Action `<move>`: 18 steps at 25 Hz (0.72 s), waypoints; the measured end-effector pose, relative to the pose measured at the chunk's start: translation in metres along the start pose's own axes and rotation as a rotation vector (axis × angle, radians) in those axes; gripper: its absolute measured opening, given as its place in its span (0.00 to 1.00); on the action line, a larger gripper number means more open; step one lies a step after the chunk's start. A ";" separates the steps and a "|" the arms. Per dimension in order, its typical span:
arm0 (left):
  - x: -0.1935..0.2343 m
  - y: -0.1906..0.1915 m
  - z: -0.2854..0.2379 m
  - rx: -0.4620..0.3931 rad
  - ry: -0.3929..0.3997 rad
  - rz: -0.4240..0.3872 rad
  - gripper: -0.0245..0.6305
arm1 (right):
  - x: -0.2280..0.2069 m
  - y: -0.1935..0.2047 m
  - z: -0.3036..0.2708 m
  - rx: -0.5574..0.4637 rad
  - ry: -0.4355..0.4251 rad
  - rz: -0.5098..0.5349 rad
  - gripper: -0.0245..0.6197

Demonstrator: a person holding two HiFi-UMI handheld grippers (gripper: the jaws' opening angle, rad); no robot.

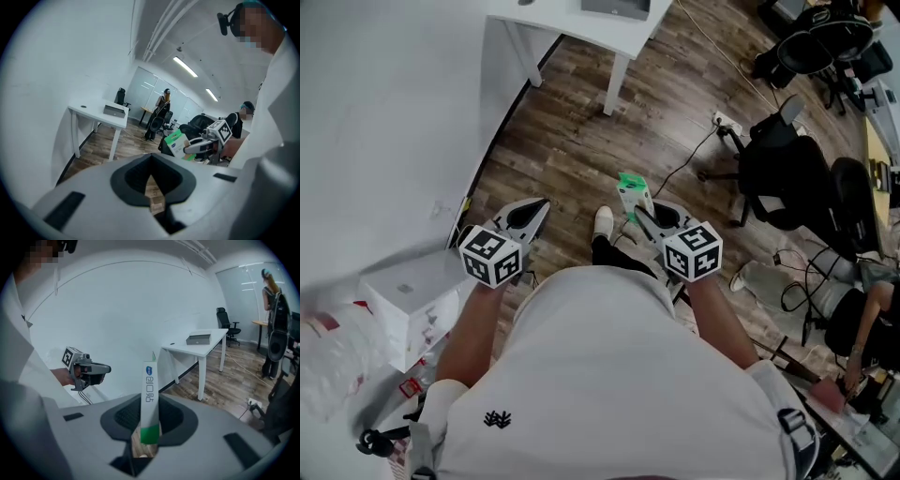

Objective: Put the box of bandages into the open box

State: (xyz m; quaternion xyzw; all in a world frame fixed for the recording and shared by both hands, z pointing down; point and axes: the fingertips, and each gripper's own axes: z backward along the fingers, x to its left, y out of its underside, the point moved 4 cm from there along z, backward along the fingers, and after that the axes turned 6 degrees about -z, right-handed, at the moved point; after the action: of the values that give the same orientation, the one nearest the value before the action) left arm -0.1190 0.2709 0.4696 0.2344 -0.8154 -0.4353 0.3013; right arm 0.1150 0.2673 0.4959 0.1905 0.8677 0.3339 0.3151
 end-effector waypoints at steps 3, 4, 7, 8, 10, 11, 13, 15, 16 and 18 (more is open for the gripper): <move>0.014 -0.033 -0.028 -0.007 -0.011 -0.032 0.04 | -0.028 -0.028 -0.010 -0.009 -0.009 0.002 0.16; 0.018 -0.043 -0.039 -0.006 -0.017 -0.042 0.04 | -0.039 -0.036 -0.012 -0.012 -0.015 0.002 0.16; 0.023 -0.066 -0.070 0.007 -0.031 -0.069 0.04 | -0.074 -0.059 -0.015 -0.020 -0.028 -0.005 0.17; 0.025 -0.071 -0.079 0.010 -0.033 -0.073 0.04 | -0.084 -0.065 -0.017 -0.021 -0.028 -0.003 0.17; 0.028 -0.080 -0.093 0.017 -0.037 -0.070 0.04 | -0.099 -0.078 -0.021 -0.024 -0.023 0.000 0.17; 0.030 -0.084 -0.098 0.019 -0.035 -0.066 0.04 | -0.105 -0.084 -0.024 -0.026 -0.021 -0.001 0.17; 0.035 -0.091 -0.107 0.024 -0.027 -0.067 0.04 | -0.115 -0.094 -0.029 -0.030 -0.015 -0.006 0.17; 0.043 -0.096 -0.116 0.034 -0.017 -0.068 0.04 | -0.124 -0.106 -0.035 -0.035 -0.004 -0.011 0.17; 0.048 -0.099 -0.121 0.038 -0.010 -0.068 0.04 | -0.128 -0.112 -0.039 -0.034 0.002 -0.013 0.17; 0.060 -0.107 -0.132 0.039 0.004 -0.074 0.04 | -0.137 -0.124 -0.048 -0.029 0.016 -0.020 0.17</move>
State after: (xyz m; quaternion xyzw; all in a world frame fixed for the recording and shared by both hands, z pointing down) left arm -0.0570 0.1029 0.4538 0.2708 -0.8139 -0.4297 0.2820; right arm 0.1673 0.0840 0.4948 0.1746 0.8671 0.3446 0.3143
